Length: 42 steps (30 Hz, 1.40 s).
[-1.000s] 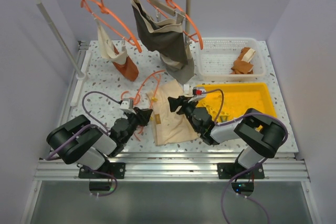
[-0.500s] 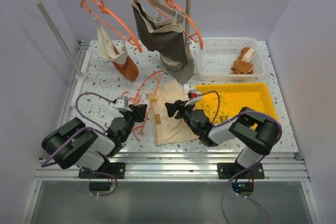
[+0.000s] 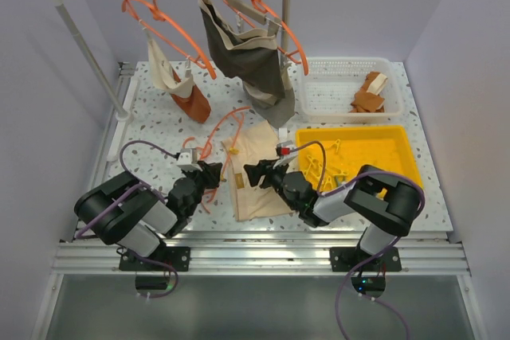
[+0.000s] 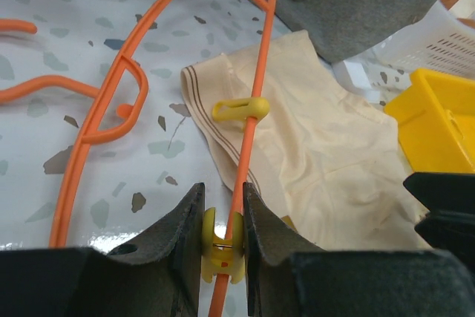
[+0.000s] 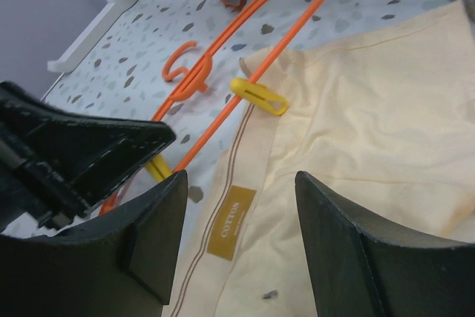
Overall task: Clip the underwear to the hanger
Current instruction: Adjust the underwear at the center of the board.
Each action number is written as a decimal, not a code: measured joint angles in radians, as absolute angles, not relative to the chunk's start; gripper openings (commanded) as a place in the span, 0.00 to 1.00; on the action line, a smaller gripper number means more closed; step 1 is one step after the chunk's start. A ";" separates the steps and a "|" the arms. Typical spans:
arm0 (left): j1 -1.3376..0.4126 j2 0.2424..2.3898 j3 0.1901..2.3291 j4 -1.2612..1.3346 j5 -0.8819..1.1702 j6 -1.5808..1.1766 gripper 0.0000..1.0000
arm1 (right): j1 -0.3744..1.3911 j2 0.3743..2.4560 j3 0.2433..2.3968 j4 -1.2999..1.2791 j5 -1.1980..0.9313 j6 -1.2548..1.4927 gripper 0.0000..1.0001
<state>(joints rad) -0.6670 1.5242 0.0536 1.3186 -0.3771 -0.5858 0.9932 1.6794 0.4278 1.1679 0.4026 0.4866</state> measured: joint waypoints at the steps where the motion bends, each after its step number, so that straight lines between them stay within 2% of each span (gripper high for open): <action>1: -0.667 1.537 0.054 1.318 -0.377 -0.587 0.00 | 1.013 1.685 0.431 1.166 0.406 0.477 0.63; 7: -0.666 1.569 0.054 1.321 -0.373 -0.595 0.00 | 1.118 1.721 0.440 1.163 0.421 0.442 0.63; 17: -0.665 1.544 0.054 1.315 -0.368 -0.594 0.00 | 1.184 1.728 0.429 1.108 0.435 0.392 0.56; 35: -0.663 1.550 0.054 1.315 -0.345 -0.609 0.00 | 1.370 1.722 0.462 0.807 0.601 0.312 0.58; 42: -0.663 1.559 0.054 1.314 -0.342 -0.610 0.00 | 1.405 1.615 0.435 0.758 0.645 0.312 0.59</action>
<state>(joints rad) -0.6632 1.5589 0.0536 1.3144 -0.3416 -0.6098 1.4048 1.6150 0.4347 0.7578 0.6445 0.3119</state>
